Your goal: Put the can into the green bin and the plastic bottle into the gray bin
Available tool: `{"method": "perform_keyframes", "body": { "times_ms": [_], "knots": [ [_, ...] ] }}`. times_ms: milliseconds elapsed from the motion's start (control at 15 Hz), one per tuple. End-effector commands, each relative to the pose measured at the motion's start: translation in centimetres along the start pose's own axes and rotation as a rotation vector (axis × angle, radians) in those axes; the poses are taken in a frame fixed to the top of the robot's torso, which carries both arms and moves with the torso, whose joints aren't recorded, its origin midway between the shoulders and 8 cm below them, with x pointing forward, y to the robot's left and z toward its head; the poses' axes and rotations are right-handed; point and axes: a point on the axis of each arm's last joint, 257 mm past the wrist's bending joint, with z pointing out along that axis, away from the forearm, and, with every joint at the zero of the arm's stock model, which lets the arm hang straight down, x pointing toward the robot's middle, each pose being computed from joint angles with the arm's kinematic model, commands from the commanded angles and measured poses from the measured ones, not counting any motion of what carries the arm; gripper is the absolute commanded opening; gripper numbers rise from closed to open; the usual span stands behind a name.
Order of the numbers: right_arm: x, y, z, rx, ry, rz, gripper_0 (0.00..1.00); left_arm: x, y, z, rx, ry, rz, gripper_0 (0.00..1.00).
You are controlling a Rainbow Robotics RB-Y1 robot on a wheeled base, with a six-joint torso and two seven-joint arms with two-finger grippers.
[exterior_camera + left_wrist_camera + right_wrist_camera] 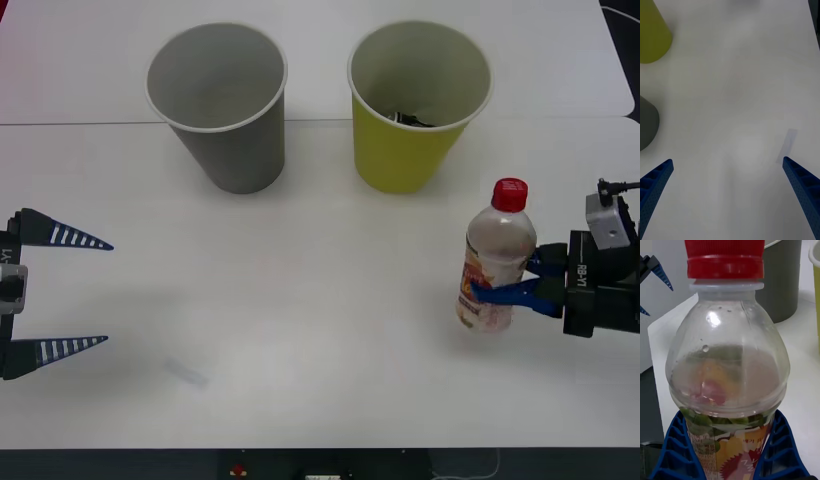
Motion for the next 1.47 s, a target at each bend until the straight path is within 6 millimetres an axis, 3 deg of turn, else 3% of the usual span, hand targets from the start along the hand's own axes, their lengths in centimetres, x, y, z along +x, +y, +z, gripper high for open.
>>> {"method": "perform_keyframes", "body": {
  "times_ms": [67,400,733,1067,1467],
  "knots": [
    [-3.7,1.9,0.3,0.003,-0.006,0.077,0.00,0.0,0.0,0.0,0.000,0.000,0.000,1.00],
    [-9.7,4.7,1.5,0.039,-0.010,0.161,0.00,0.0,0.0,0.0,0.000,0.000,0.000,1.00],
    [-15.2,5.8,3.6,0.086,-0.022,0.079,0.00,0.0,0.0,0.0,0.000,0.000,0.000,1.00],
    [-19.4,5.2,5.8,0.053,-0.039,-0.019,0.00,0.0,0.0,0.0,0.000,0.000,0.000,1.00],
    [-25.0,2.0,10.2,0.054,0.002,-0.109,0.00,0.0,0.0,0.0,0.000,0.000,0.000,1.00]
  ]
}}
